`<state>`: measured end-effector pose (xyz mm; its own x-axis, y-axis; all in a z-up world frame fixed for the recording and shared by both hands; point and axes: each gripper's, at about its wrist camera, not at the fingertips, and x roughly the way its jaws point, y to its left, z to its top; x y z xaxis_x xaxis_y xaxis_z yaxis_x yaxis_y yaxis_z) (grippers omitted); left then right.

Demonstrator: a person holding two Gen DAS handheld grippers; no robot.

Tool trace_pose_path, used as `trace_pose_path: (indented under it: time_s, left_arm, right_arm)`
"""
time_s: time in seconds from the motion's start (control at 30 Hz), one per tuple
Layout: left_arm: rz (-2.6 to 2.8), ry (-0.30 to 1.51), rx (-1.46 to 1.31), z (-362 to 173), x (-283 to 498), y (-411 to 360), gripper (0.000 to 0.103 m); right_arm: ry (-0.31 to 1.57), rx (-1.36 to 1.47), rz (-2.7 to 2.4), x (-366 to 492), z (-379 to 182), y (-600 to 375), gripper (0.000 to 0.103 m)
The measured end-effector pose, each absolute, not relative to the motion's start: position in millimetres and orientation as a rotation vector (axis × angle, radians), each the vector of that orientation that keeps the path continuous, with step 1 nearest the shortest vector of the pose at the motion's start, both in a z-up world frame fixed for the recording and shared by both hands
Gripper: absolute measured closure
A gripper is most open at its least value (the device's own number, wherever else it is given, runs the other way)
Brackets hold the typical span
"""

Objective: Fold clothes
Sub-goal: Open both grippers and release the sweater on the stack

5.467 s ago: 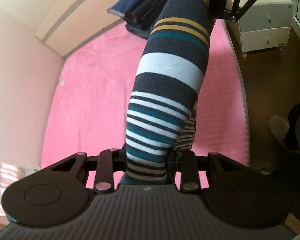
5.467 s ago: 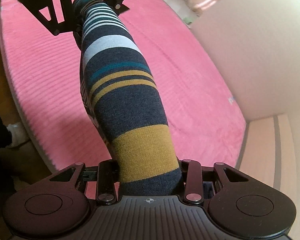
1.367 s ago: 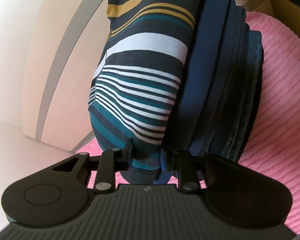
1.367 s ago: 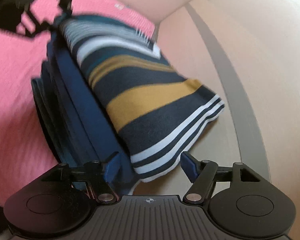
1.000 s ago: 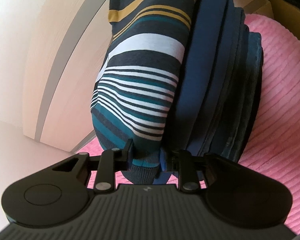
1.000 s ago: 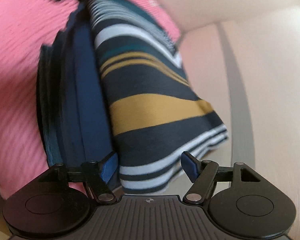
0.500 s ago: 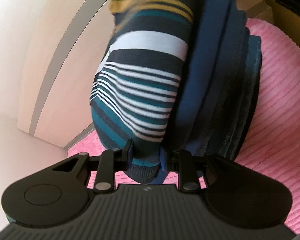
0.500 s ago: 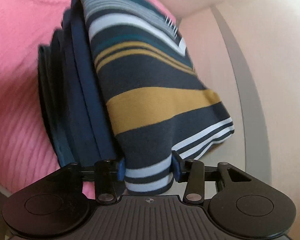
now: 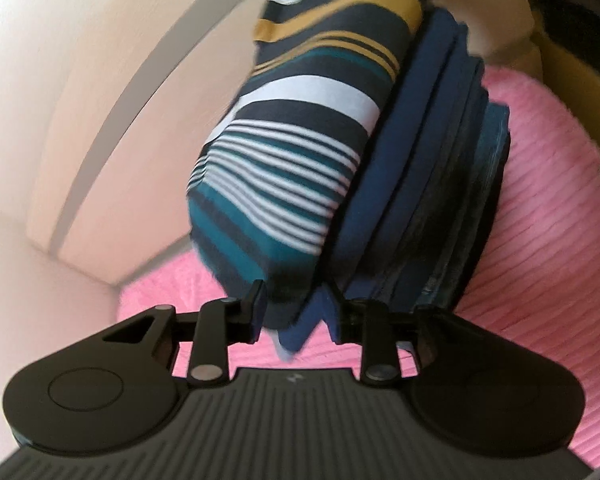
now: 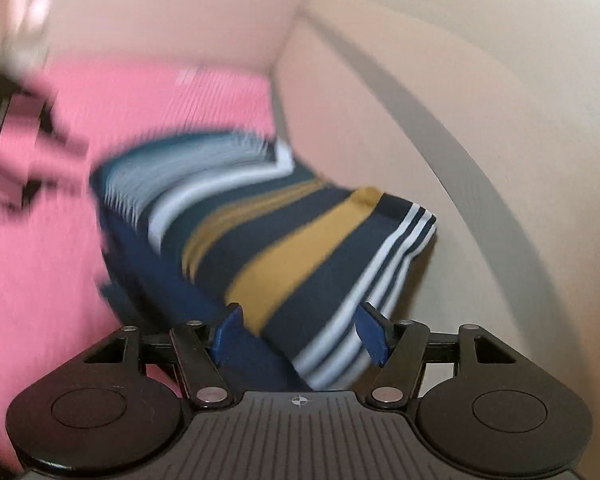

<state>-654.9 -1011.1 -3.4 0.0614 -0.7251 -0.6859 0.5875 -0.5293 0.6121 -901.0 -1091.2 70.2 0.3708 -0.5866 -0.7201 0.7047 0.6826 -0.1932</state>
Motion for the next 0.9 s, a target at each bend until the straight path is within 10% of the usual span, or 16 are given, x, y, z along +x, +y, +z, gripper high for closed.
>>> trace_pose_path:
  time_s: [0.9]
  left_arm:
    - [-1.710, 0.304, 1.066, 28, -691, -1104, 0.079]
  right_arm:
    - [0.705, 0.679, -0.972, -896, 1, -1297, 0.041]
